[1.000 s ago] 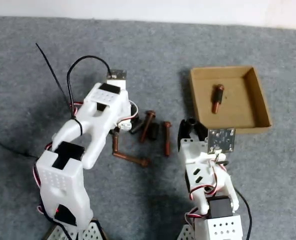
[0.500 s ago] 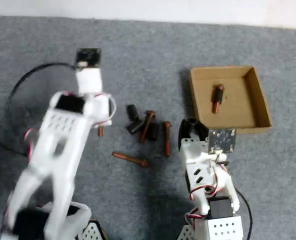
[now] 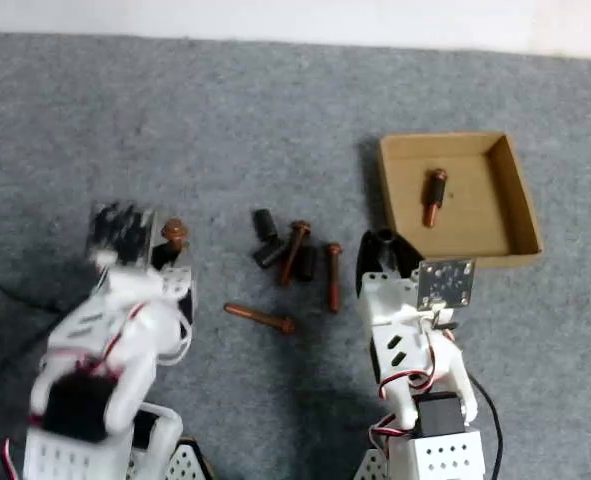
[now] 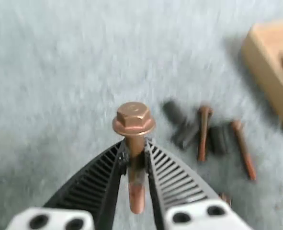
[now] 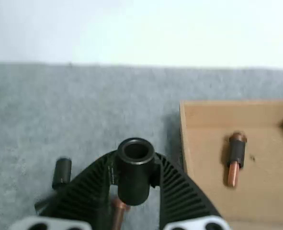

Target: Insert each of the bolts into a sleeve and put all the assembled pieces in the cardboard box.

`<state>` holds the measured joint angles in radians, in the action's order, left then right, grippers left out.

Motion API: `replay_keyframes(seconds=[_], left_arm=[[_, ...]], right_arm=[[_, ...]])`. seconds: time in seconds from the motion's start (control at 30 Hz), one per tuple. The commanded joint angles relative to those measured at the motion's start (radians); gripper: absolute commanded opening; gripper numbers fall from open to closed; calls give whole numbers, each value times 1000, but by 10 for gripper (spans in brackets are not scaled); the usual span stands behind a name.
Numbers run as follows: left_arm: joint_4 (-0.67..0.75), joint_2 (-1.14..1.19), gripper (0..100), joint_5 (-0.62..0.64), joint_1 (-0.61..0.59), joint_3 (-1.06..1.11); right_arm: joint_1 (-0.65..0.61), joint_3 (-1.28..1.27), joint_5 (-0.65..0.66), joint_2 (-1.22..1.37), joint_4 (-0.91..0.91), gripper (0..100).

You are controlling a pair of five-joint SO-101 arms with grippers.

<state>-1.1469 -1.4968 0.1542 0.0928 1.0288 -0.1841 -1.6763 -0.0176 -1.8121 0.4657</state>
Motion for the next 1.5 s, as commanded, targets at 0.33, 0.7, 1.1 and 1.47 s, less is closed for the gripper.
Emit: replay_keyframes(seconds=[0.33,0.7,1.1,1.47], left_arm=[[537,-317,5,3,25,372],[692,-317,5,164,390,326],[598,-317,5,158,492,317],[605,-318,5,157,444,358]], right_arm=[[-360,-143,12,-24,-90,5],[-490,-143,167,-24,-85,5],[-489,-143,172,-24,-1,5],[-489,-143,172,-24,7,5]])
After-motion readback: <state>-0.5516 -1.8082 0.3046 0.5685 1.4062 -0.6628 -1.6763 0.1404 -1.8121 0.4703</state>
